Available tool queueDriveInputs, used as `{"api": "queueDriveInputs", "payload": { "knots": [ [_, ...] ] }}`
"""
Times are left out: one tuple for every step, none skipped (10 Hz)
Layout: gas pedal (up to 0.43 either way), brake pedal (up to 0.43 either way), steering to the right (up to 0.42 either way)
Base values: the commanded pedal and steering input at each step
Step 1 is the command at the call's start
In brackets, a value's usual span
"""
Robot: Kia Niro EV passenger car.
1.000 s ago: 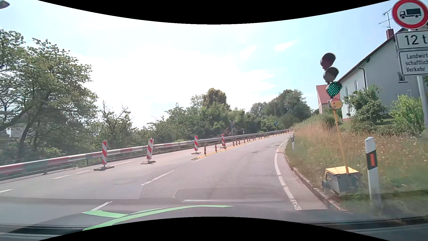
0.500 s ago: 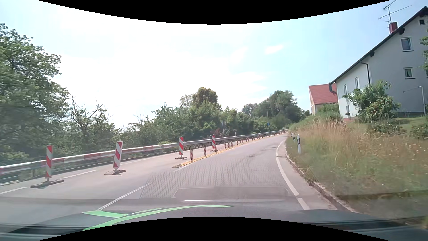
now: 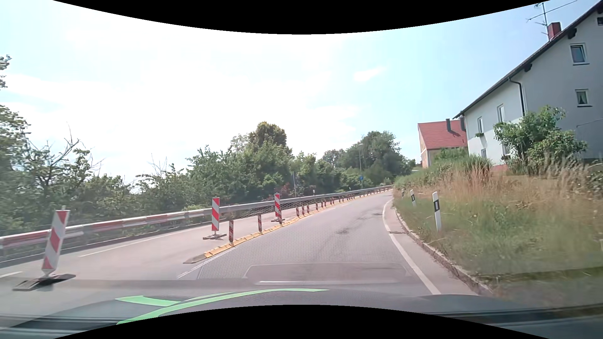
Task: Follow the waypoints while adhering to traffic rules and regulations
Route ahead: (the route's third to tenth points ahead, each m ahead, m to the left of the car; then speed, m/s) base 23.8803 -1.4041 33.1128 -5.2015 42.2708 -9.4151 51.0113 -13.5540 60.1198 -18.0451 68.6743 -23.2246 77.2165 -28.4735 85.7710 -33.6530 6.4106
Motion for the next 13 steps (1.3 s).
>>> {"api": "queueDriveInputs", "payload": {
  "knots": [
    [0.26, 0.0, 0.104],
    [0.26, 0.0, 0.105],
    [0.26, 0.0, 0.104],
    [0.26, 0.0, 0.1],
    [0.26, 0.0, 0.095],
    [0.26, 0.0, 0.089],
    [0.26, 0.0, 0.083],
    [0.26, 0.0, 0.08],
    [0.26, 0.0, 0.078],
    [0.24, 0.0, 0.074],
    [0.228, 0.0, 0.07],
    [0.22, 0.0, 0.061],
    [0.189, 0.0, 0.052]
  ]
}}
